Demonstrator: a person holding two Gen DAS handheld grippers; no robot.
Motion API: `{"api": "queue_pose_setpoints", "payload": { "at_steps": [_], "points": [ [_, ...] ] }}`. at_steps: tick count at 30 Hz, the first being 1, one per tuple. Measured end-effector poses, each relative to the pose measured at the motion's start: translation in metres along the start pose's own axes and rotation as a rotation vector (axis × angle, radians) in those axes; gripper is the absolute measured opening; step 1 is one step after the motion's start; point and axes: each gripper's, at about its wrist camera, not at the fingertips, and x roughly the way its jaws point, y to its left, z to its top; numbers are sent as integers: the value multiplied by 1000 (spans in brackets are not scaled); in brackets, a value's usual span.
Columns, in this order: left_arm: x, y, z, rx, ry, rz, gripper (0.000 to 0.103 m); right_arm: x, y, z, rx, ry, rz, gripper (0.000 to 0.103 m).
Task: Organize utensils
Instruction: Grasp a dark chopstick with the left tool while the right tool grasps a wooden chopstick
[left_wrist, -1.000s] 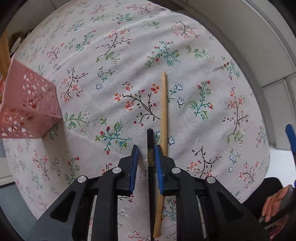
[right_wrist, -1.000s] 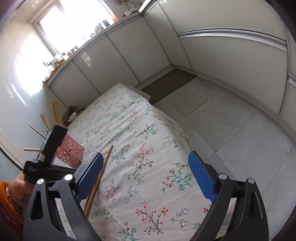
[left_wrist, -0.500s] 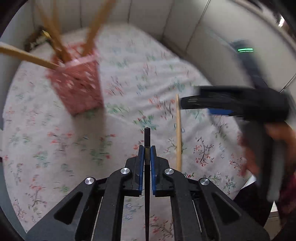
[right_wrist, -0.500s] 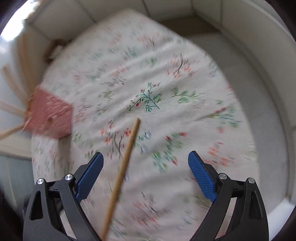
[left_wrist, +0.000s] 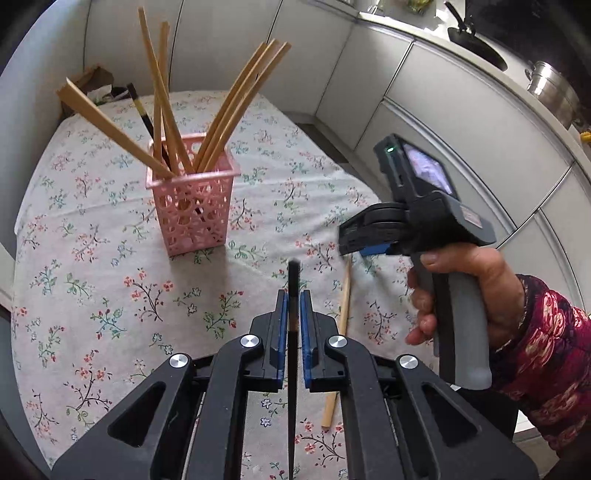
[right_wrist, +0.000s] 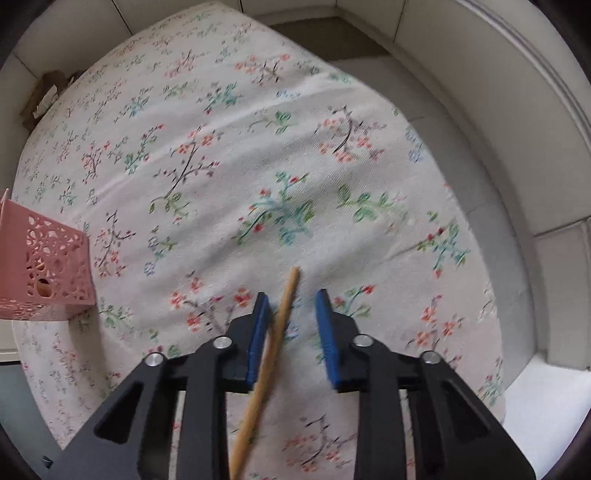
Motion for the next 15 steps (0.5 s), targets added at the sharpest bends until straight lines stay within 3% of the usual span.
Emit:
{"api": "queue_pose_setpoints", "payload": {
  "at_steps": [1, 3, 5, 10, 15],
  "points": [
    [-3, -1, 0, 2, -8, -1, 7, 1, 4, -2, 1, 22, 13, 50],
    [-6, -1, 0, 5, -16, 1, 7, -1, 14, -11, -7, 15, 6, 43],
    [-10, -1, 0, 2, -24, 8, 7, -2, 20, -16, -56, 3, 27, 9],
    [-11, 3, -1, -5, -22, 12, 7, -5, -5, -22, 7, -30, 181, 6],
    [11, 24, -3, -76, 70, 43, 7, -27, -14, -45, -46, -108, 217, 6]
  ]
}}
